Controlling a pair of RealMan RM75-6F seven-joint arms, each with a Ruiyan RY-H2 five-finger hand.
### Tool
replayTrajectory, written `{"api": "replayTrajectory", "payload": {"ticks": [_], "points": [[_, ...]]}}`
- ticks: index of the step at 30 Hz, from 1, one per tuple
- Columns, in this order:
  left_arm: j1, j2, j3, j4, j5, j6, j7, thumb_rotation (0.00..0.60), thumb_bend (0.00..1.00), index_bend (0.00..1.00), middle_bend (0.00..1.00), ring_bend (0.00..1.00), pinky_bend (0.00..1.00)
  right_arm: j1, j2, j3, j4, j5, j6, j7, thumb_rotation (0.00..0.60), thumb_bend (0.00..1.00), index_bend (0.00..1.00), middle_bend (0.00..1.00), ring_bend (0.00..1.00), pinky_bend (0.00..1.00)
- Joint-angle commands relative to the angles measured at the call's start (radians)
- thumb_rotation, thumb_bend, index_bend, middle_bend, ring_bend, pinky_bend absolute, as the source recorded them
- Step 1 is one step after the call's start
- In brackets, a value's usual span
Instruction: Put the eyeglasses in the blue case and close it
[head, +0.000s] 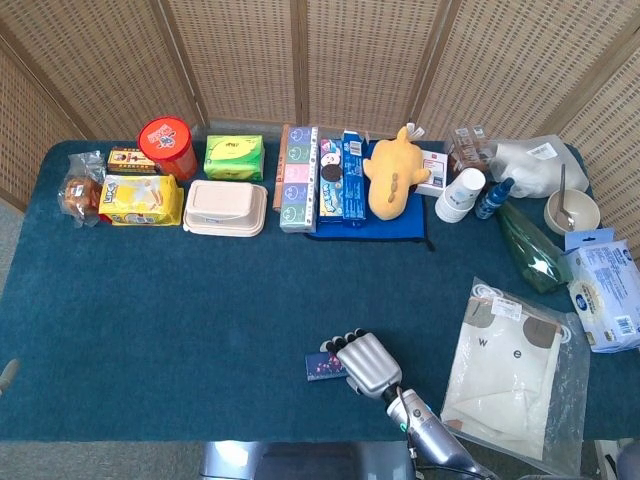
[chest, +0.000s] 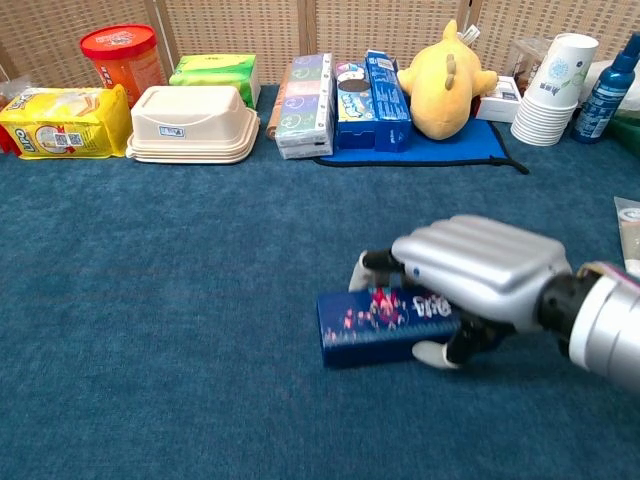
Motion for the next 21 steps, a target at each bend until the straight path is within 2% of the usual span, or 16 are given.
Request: {"api": "replayTrajectory", "payload": {"ticks": [1, 6, 14, 19, 21], "points": [[-0.001, -0.001, 0.001, -0.002, 0.001, -0.002, 0.001, 0.6, 0.31, 0.05, 0.06, 0.0, 0.0, 0.013, 0.011, 0.017, 0.001, -0.003, 0.014, 0.021, 0.6, 0.29, 0.57, 0.52, 0.5, 0.39], [-0.007, -0.002, 0.001, -0.013, 0.003, -0.011, 0.011, 0.6, 0.31, 0.05, 0.06, 0.0, 0.0, 0.044, 0.042, 0.059, 0.016, 0.023, 0.017, 0.057, 0.6, 0.29, 0.57, 0.52, 0.5, 0.39], [-0.02, 0.001, -0.001, -0.039, 0.004, -0.028, 0.032, 0.6, 0.31, 0.05, 0.06, 0.0, 0.0, 0.106, 0.046, 0.106, 0.109, 0.096, -0.015, 0.108, 0.6, 0.28, 0.57, 0.51, 0.48, 0.36], [-0.023, 0.004, -0.001, -0.051, -0.001, -0.039, 0.045, 0.6, 0.31, 0.05, 0.06, 0.0, 0.0, 0.153, 0.012, 0.132, 0.213, 0.157, -0.043, 0.149, 0.6, 0.28, 0.56, 0.48, 0.43, 0.32], [-0.023, 0.006, -0.001, -0.054, -0.003, -0.041, 0.049, 0.6, 0.31, 0.05, 0.06, 0.0, 0.0, 0.168, 0.007, 0.131, 0.234, 0.182, -0.055, 0.145, 0.6, 0.28, 0.51, 0.44, 0.38, 0.29]]}}
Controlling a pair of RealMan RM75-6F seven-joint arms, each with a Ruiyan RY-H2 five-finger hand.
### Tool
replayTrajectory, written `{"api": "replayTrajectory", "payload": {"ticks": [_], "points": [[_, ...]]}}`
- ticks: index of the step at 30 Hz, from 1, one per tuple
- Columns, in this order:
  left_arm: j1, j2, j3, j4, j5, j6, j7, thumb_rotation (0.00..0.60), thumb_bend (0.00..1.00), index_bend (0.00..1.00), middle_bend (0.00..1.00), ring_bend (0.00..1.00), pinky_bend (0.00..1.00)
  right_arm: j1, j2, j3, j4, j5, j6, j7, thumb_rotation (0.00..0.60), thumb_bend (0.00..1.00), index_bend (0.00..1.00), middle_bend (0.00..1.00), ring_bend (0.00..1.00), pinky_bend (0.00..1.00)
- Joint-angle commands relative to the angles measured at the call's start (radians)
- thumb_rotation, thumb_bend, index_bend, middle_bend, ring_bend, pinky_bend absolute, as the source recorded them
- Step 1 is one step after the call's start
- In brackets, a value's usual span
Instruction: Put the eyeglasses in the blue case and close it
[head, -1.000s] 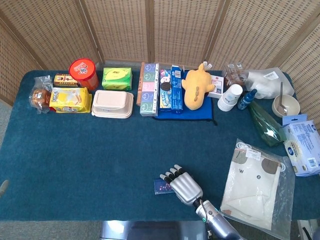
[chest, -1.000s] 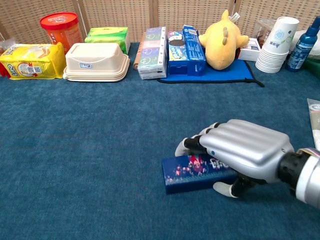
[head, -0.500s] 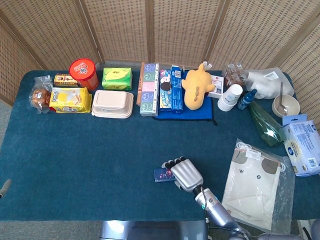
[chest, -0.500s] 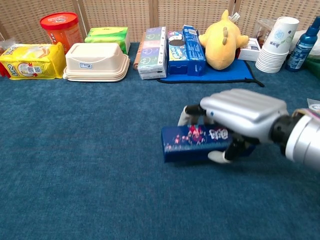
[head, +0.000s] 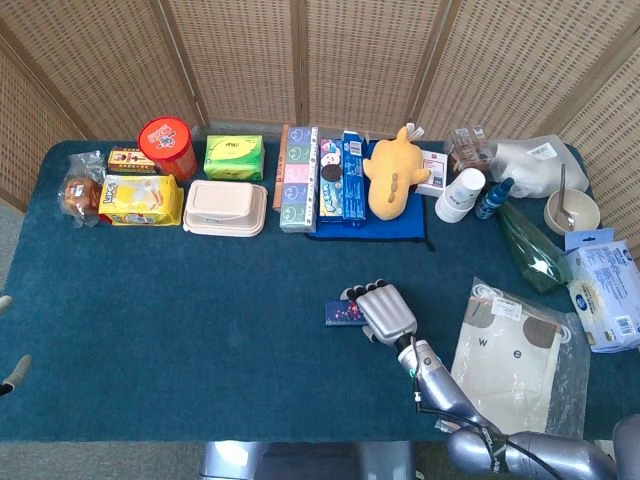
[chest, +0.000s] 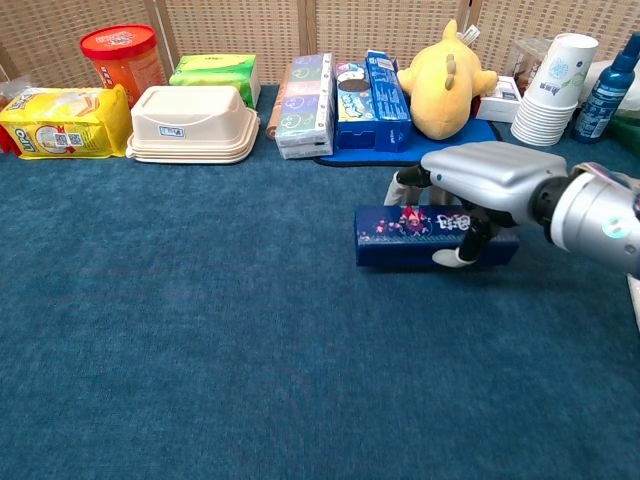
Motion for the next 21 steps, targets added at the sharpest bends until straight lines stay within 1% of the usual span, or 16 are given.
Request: {"api": "replayTrajectory", "payload": {"ticks": [1, 2, 4, 6, 7, 9, 12, 18, 19, 21], "points": [[-0.001, 0.003, -0.001, -0.005, -0.003, -0.002, 0.004, 0.6, 0.31, 0.05, 0.06, 0.0, 0.0, 0.038, -0.017, 0.01, 0.048, 0.06, -0.028, 0.005, 0.6, 0.28, 0.46, 0.4, 0.34, 0.27], [-0.001, 0.004, -0.002, -0.007, -0.005, -0.002, 0.006, 0.6, 0.31, 0.05, 0.06, 0.0, 0.0, 0.045, -0.016, 0.01, 0.055, 0.08, -0.033, -0.001, 0.6, 0.28, 0.4, 0.36, 0.29, 0.24], [-0.001, 0.007, -0.004, -0.012, -0.009, -0.004, 0.009, 0.6, 0.31, 0.05, 0.06, 0.0, 0.0, 0.055, -0.011, 0.01, 0.057, 0.109, -0.037, -0.008, 0.6, 0.28, 0.21, 0.24, 0.16, 0.19], [-0.003, 0.009, -0.005, -0.019, -0.011, -0.009, 0.014, 0.6, 0.31, 0.05, 0.06, 0.0, 0.0, 0.06, -0.001, 0.005, 0.047, 0.126, -0.028, -0.012, 0.6, 0.28, 0.08, 0.18, 0.1, 0.17], [-0.005, 0.01, -0.005, -0.024, -0.012, -0.014, 0.018, 0.6, 0.31, 0.04, 0.06, 0.0, 0.0, 0.061, 0.006, 0.004, 0.036, 0.129, -0.019, -0.009, 0.6, 0.28, 0.03, 0.15, 0.08, 0.16], [-0.008, 0.012, -0.005, -0.035, -0.015, -0.021, 0.026, 0.6, 0.31, 0.04, 0.06, 0.0, 0.0, 0.061, 0.022, 0.002, 0.012, 0.131, -0.008, -0.002, 0.6, 0.29, 0.0, 0.12, 0.05, 0.15], [-0.009, 0.017, -0.008, -0.051, -0.026, -0.03, 0.038, 0.6, 0.31, 0.04, 0.06, 0.0, 0.0, 0.058, 0.047, 0.0, -0.026, 0.128, 0.011, 0.007, 0.6, 0.29, 0.0, 0.09, 0.02, 0.14], [-0.01, 0.05, 0.001, -0.11, -0.064, -0.088, 0.091, 0.6, 0.31, 0.02, 0.04, 0.0, 0.0, 0.033, 0.122, -0.012, -0.128, 0.1, 0.09, 0.006, 0.579, 0.29, 0.0, 0.09, 0.01, 0.14], [-0.007, 0.065, 0.008, -0.134, -0.082, -0.114, 0.116, 0.6, 0.31, 0.02, 0.04, 0.0, 0.0, -0.001, 0.161, -0.026, -0.172, 0.074, 0.141, 0.015, 0.577, 0.29, 0.0, 0.09, 0.01, 0.14], [-0.005, 0.08, 0.011, -0.166, -0.1, -0.133, 0.14, 0.6, 0.31, 0.03, 0.04, 0.0, 0.0, -0.037, 0.198, -0.053, -0.212, 0.033, 0.187, 0.031, 0.577, 0.28, 0.0, 0.1, 0.01, 0.14]]}}
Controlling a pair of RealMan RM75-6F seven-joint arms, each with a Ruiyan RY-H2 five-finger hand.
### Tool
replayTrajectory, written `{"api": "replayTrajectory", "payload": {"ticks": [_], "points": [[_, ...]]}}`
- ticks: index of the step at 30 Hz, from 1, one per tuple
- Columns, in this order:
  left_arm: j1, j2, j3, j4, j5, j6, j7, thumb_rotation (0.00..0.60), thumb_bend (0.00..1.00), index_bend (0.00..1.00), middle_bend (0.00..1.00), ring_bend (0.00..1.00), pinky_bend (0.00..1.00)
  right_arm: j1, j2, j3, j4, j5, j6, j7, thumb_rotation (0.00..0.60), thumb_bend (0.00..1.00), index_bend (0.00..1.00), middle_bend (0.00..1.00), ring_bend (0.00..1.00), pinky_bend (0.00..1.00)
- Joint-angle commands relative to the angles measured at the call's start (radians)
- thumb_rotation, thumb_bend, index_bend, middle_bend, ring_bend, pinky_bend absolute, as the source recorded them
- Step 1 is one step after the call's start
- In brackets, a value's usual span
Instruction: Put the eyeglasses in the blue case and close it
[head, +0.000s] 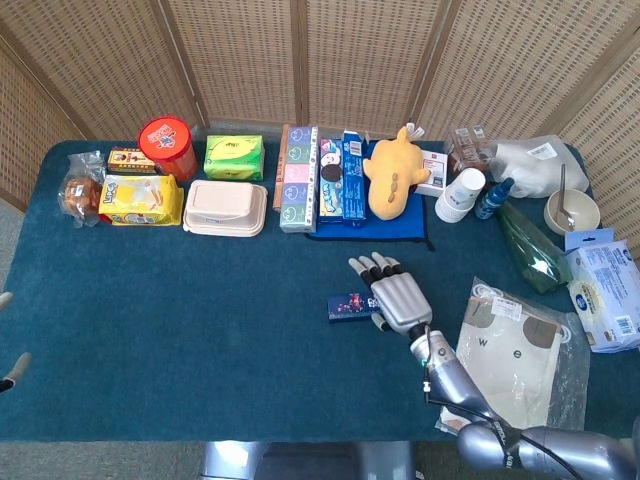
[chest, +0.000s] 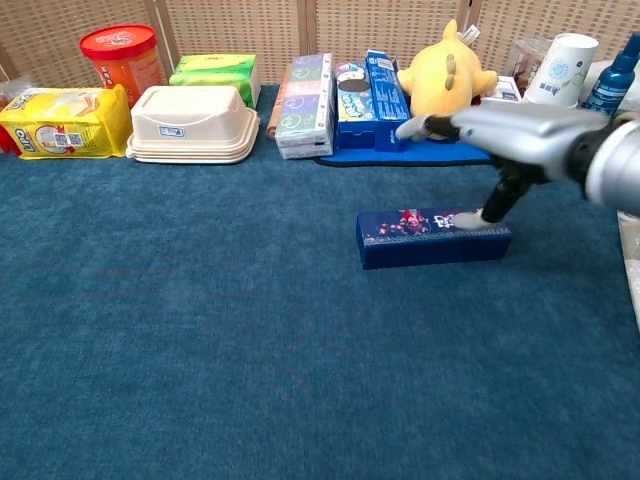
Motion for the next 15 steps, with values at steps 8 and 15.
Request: {"api": "replayTrajectory", "payload": {"ticks": [8, 15], "points": [[0.011, 0.051, 0.013, -0.125, -0.084, -0.079, 0.135, 0.6, 0.31, 0.04, 0.05, 0.0, 0.0, -0.237, 0.171, -0.148, -0.131, -0.213, 0.346, 0.022, 0.596, 0.28, 0.03, 0.14, 0.02, 0.13], [0.016, 0.058, 0.02, -0.16, -0.105, -0.1, 0.202, 0.6, 0.31, 0.05, 0.05, 0.0, 0.0, -0.332, 0.196, -0.209, -0.092, -0.288, 0.468, 0.018, 0.6, 0.28, 0.16, 0.2, 0.07, 0.13]]}}
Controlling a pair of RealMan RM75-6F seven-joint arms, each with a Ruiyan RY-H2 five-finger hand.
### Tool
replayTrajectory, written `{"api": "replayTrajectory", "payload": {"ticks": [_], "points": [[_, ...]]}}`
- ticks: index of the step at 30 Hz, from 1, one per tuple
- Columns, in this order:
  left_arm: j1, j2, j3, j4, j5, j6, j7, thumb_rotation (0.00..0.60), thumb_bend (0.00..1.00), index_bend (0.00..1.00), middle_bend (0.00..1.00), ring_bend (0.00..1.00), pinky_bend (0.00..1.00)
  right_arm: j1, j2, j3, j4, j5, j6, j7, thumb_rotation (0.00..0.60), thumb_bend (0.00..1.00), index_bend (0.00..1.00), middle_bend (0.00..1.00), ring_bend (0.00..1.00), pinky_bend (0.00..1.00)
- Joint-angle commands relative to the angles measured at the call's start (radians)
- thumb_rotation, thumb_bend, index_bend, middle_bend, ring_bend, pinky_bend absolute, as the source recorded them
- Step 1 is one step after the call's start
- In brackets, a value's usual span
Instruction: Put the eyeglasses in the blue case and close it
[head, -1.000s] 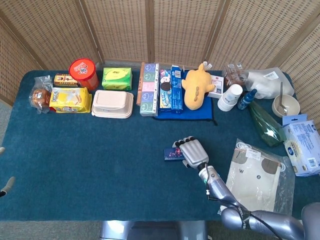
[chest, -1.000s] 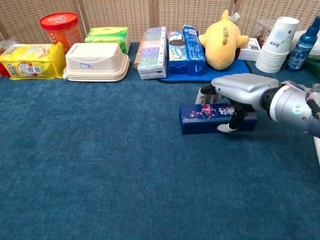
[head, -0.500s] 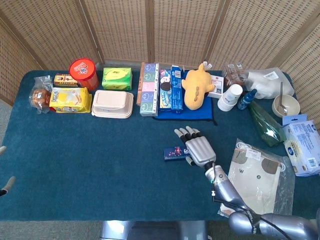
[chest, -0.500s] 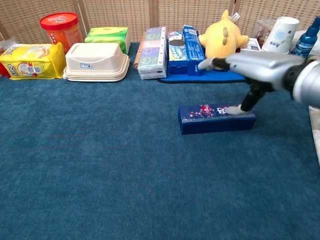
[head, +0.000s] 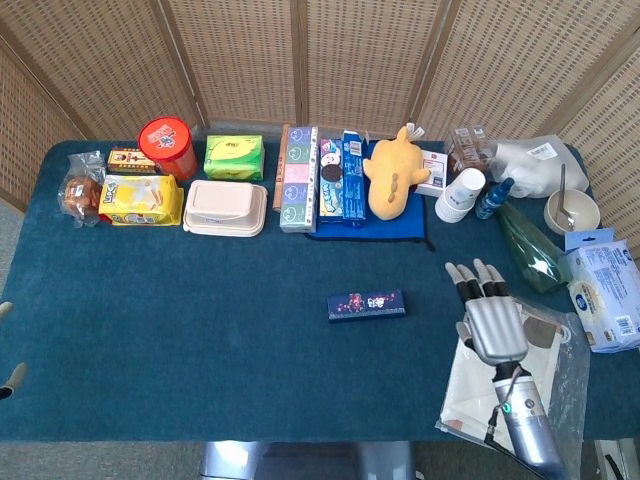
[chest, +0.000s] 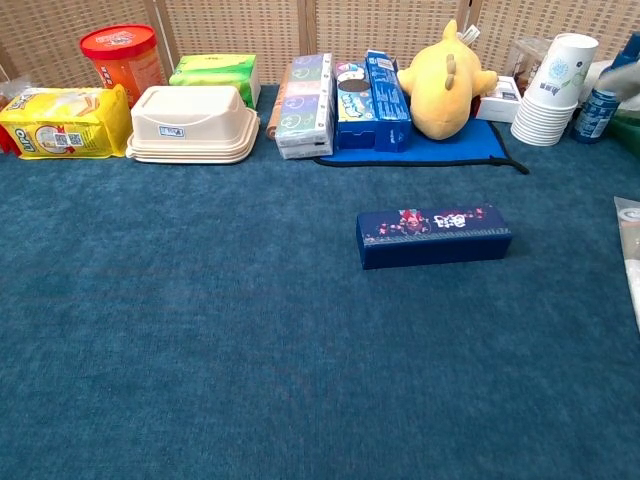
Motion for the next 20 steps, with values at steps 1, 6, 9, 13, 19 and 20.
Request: {"api": "replayTrajectory", "payload": {"ticks": [1, 6, 9, 13, 19, 20], "points": [[0.008, 0.011, 0.012, -0.023, -0.023, -0.02, 0.057, 0.6, 0.31, 0.05, 0.05, 0.0, 0.0, -0.078, 0.022, -0.056, 0.054, -0.038, 0.084, -0.015, 0.6, 0.29, 0.18, 0.21, 0.07, 0.13], [0.043, 0.033, 0.022, -0.085, -0.057, 0.0, 0.117, 0.6, 0.31, 0.06, 0.06, 0.0, 0.0, -0.186, 0.032, -0.091, 0.125, -0.041, 0.167, 0.071, 0.6, 0.29, 0.23, 0.24, 0.11, 0.13], [0.052, 0.038, 0.024, -0.11, -0.042, 0.02, 0.137, 0.6, 0.31, 0.07, 0.06, 0.0, 0.0, -0.217, 0.04, -0.092, 0.149, -0.069, 0.195, 0.119, 0.6, 0.29, 0.23, 0.26, 0.13, 0.13], [0.054, 0.043, 0.027, -0.149, 0.002, 0.045, 0.165, 0.6, 0.31, 0.07, 0.06, 0.0, 0.0, -0.236, 0.051, -0.087, 0.167, -0.107, 0.201, 0.174, 0.6, 0.29, 0.23, 0.26, 0.13, 0.13], [0.059, 0.049, 0.027, -0.183, 0.031, 0.065, 0.194, 0.6, 0.31, 0.07, 0.06, 0.0, 0.0, -0.246, 0.066, -0.071, 0.162, -0.124, 0.184, 0.204, 0.6, 0.29, 0.23, 0.26, 0.12, 0.13], [0.06, 0.048, 0.026, -0.184, 0.031, 0.066, 0.194, 0.6, 0.31, 0.07, 0.06, 0.0, 0.0, -0.248, 0.066, -0.067, 0.163, -0.126, 0.182, 0.208, 0.6, 0.28, 0.23, 0.26, 0.12, 0.13]]}}
